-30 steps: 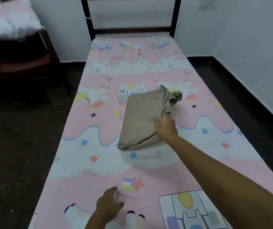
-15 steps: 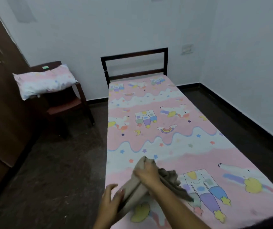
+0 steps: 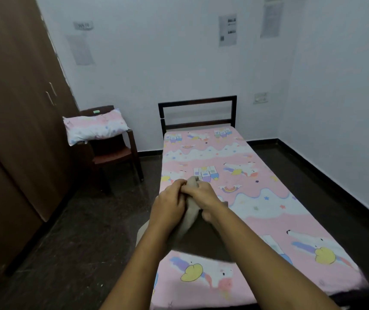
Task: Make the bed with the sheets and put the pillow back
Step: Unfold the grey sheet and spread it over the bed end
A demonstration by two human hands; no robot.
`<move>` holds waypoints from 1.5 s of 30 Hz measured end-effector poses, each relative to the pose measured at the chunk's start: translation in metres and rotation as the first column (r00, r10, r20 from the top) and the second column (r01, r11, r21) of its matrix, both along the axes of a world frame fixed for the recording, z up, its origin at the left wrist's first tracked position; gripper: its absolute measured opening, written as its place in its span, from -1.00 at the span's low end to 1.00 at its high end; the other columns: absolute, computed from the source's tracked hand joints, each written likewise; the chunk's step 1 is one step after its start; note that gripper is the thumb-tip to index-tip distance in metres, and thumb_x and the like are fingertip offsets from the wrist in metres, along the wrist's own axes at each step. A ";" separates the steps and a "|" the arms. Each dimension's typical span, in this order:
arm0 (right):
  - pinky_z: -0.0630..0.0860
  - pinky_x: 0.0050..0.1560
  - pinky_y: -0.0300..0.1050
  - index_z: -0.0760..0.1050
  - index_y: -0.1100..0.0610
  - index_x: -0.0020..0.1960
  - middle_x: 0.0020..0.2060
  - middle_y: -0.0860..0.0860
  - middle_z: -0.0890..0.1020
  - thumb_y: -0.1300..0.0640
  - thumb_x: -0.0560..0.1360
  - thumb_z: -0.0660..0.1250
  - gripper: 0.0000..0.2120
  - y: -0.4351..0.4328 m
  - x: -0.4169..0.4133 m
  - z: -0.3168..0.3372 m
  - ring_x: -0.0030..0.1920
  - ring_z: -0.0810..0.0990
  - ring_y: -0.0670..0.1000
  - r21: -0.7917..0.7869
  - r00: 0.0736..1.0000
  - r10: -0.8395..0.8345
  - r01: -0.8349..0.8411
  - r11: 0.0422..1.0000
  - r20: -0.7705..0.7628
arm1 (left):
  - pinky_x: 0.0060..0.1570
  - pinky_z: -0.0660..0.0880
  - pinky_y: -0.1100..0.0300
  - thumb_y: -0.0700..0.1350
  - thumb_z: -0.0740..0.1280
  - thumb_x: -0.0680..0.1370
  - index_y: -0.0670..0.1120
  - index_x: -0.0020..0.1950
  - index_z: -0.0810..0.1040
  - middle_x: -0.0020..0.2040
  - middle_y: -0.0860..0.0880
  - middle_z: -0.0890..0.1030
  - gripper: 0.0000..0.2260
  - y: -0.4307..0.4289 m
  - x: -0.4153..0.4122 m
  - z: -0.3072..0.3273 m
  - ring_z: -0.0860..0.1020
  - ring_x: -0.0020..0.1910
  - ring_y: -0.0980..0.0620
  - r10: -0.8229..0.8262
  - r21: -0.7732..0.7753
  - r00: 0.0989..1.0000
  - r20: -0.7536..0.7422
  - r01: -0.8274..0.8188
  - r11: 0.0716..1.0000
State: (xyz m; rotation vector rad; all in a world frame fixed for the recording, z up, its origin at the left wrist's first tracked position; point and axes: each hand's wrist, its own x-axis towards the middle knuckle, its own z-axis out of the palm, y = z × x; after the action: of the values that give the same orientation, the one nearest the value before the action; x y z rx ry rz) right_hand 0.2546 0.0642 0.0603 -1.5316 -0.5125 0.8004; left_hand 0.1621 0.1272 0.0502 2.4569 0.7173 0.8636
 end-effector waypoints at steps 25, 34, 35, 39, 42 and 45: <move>0.45 -0.29 -0.10 0.43 0.16 -0.22 -0.28 0.10 0.53 0.27 0.55 0.23 -0.83 -0.017 -0.089 0.083 -0.28 0.51 0.02 0.193 0.995 -0.101 0.103 0.976 -0.021 | -0.19 0.46 0.22 -0.03 0.29 0.58 -0.10 -0.09 0.48 -0.15 -0.04 0.52 -0.85 0.033 -0.178 0.102 0.52 -0.15 0.04 0.634 -0.802 0.588 0.502 0.042 0.597; 0.40 -0.56 -0.33 0.38 0.12 -0.20 -0.36 0.04 0.45 0.25 0.59 0.21 -0.81 0.129 -0.180 0.096 -0.47 0.49 -0.10 0.402 0.970 0.036 0.066 0.913 -0.241 | 0.04 0.46 0.33 -0.24 0.31 0.55 0.02 0.13 0.46 0.06 0.17 0.53 -0.77 0.123 -0.233 0.111 0.50 0.06 0.20 0.161 -0.388 0.797 0.582 0.098 0.917; 0.42 -0.55 -0.32 0.38 0.12 -0.19 -0.35 0.04 0.45 0.24 0.60 0.21 -0.82 0.147 -0.195 0.100 -0.46 0.50 -0.11 0.435 0.962 0.070 0.054 0.899 -0.264 | 0.11 0.47 0.32 -0.25 0.34 0.53 0.01 0.11 0.51 0.09 0.16 0.55 -0.78 0.138 -0.241 0.109 0.50 0.11 0.19 0.099 -0.359 0.846 0.523 0.114 0.926; 0.48 -0.48 -0.28 0.43 0.14 -0.15 -0.30 0.05 0.52 0.21 0.61 0.20 -0.84 0.192 -0.237 0.117 -0.35 0.55 -0.06 0.537 0.923 0.192 0.019 0.844 -0.334 | 0.25 0.28 0.20 -0.02 0.33 0.53 0.16 0.00 0.54 0.19 0.00 0.36 -0.92 0.173 -0.267 0.106 0.31 0.28 0.02 0.121 -0.252 0.991 0.066 -0.100 0.962; 0.50 -0.45 -0.25 0.43 0.15 -0.20 -0.32 0.06 0.54 0.23 0.59 0.23 -0.81 0.211 -0.247 0.123 -0.39 0.57 -0.05 0.540 0.915 0.261 -0.057 0.840 -0.309 | 0.36 0.12 0.19 0.16 0.23 0.56 0.20 0.16 0.49 0.39 0.03 0.23 -0.80 0.194 -0.274 0.109 0.14 0.41 0.02 0.147 -0.209 0.986 0.081 -0.127 0.970; 0.51 -0.41 -0.25 0.43 0.16 -0.23 -0.40 0.03 0.54 0.23 0.58 0.25 -0.81 0.224 -0.251 0.128 -0.45 0.55 -0.10 0.515 0.936 0.278 -0.134 0.847 -0.214 | 0.32 0.28 0.29 0.20 0.27 0.50 0.05 0.40 0.36 0.34 0.08 0.40 -0.50 0.199 -0.265 0.110 0.35 0.37 0.14 -0.098 -0.337 0.950 0.296 0.200 0.920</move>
State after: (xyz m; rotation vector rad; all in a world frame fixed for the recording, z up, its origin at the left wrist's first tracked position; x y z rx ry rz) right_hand 0.0036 0.2879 0.1885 -0.8769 -0.6215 0.9509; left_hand -0.1025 0.3265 0.1604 1.9853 0.5244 0.8968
